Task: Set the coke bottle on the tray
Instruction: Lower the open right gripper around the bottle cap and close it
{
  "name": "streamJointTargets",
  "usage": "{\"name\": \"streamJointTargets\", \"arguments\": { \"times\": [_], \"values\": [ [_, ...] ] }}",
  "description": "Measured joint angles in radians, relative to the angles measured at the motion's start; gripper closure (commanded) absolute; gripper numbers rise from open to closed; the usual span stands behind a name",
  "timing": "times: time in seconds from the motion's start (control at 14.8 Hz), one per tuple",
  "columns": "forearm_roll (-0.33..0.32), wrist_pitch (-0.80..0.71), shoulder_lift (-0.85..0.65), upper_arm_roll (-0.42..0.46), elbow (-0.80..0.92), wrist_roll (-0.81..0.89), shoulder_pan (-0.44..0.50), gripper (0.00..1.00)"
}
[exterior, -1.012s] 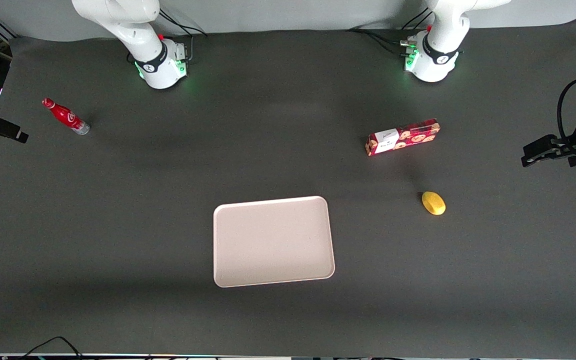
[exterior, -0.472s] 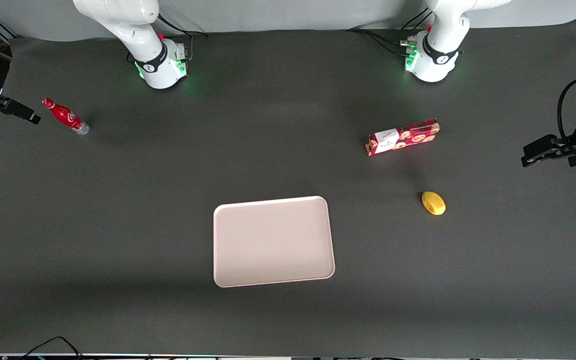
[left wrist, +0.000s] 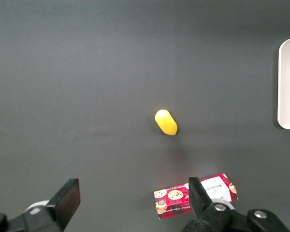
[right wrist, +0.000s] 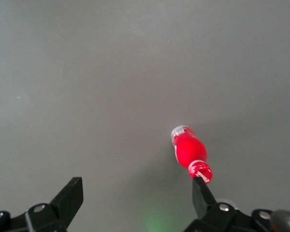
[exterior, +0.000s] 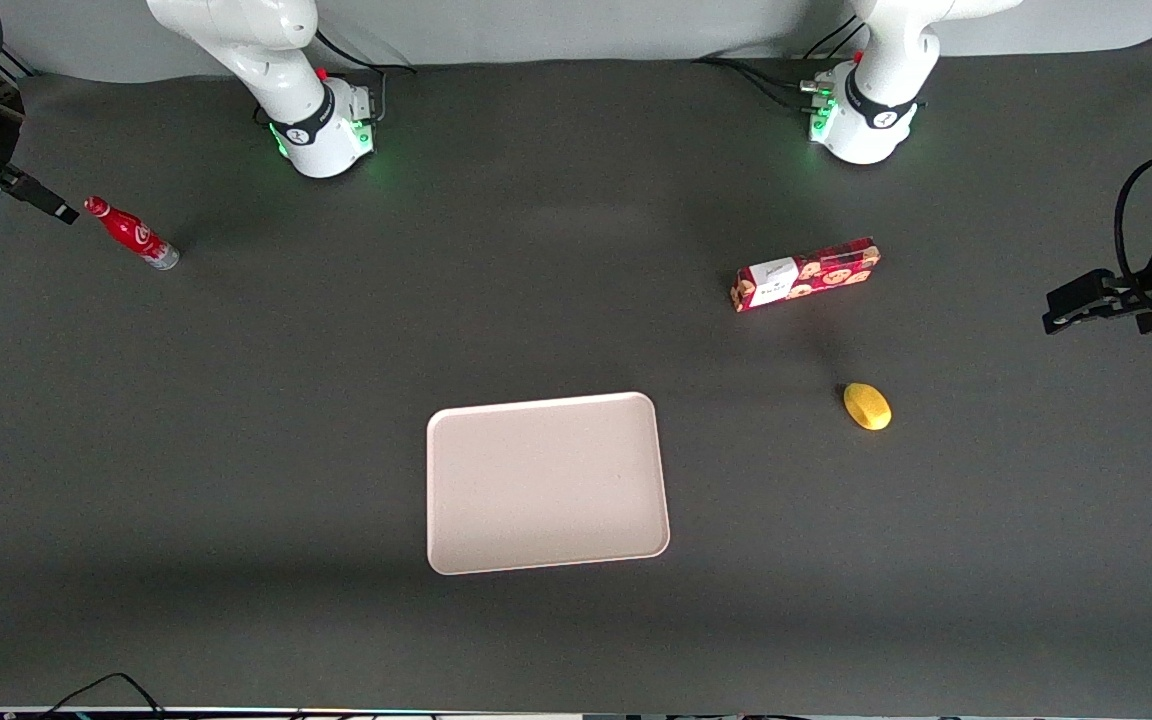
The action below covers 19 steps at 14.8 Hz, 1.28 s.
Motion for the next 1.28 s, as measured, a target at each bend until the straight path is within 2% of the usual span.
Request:
{"name": "streamJointTargets", "arguments": {
  "times": [0.2,0.34,0.47,0.61,0.88,1.01,1.28],
  "values": [
    [-0.059,0.037,-0.025,-0.050,-0.080,0.002,-0.014,0.00],
    [-0.134,0.065,-0.033,-0.125,-0.107,0.002,-0.017,0.00],
    [-0.182,0.121,-0.037,-0.208,-0.139,0.002,-0.018,0.00],
    [-0.190,0.142,-0.037,-0.238,-0.157,0.007,-0.019,0.00],
    [-0.191,0.173,-0.037,-0.238,-0.187,0.052,-0.018,0.00],
    [-0.222,0.205,-0.030,-0.249,-0.199,0.061,-0.018,0.00],
    [-0.264,0.271,-0.003,-0.333,-0.209,0.062,-0.017,0.00]
  ]
}}
